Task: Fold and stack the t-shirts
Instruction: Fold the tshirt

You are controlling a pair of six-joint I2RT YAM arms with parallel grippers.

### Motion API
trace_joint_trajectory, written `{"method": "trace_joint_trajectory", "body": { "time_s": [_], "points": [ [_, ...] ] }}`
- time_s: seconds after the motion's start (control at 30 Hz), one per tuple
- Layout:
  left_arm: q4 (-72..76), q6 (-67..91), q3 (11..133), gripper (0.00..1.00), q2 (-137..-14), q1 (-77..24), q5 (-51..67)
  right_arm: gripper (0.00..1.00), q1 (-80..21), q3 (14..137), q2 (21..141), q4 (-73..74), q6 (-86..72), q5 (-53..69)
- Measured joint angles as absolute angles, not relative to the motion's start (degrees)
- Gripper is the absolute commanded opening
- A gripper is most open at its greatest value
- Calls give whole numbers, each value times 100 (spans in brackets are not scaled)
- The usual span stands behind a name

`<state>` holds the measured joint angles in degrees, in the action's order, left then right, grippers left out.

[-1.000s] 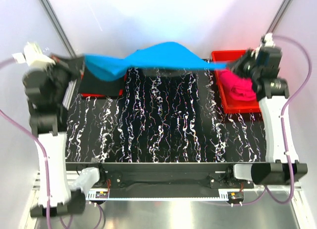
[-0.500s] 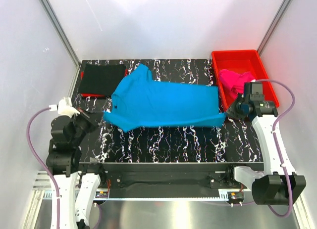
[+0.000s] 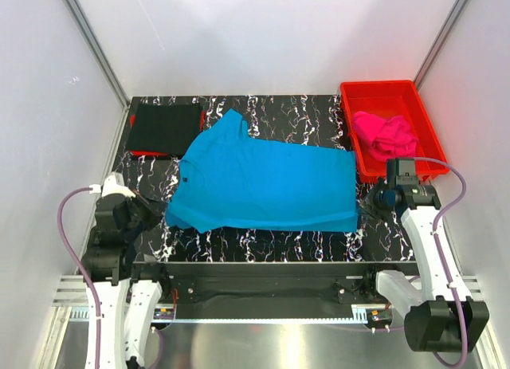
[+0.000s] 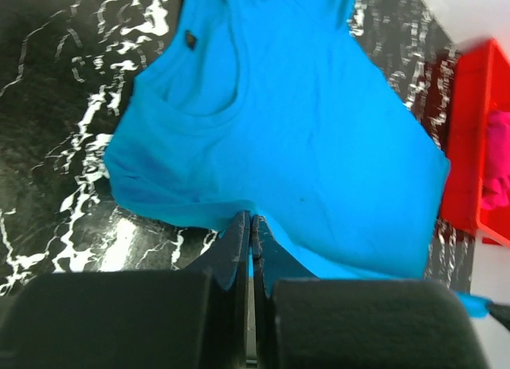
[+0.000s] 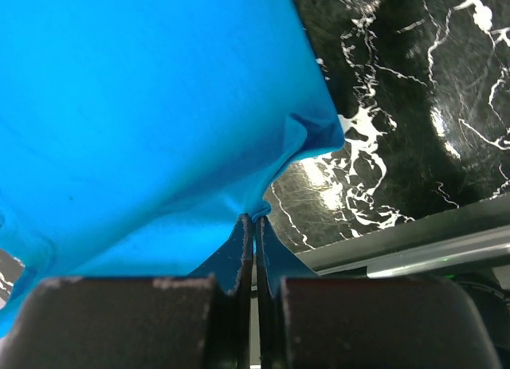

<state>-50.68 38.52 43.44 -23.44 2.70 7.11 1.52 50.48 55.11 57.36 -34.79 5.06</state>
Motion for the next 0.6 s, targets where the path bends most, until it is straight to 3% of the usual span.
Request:
{"method": "trace_joint_trajectory", "body": {
  "time_s": [0.6],
  "points": [
    [-3315,4447,4418,0,-5518,266,495,0,152,4654,6517,4499,-4062,-351]
  ]
}}
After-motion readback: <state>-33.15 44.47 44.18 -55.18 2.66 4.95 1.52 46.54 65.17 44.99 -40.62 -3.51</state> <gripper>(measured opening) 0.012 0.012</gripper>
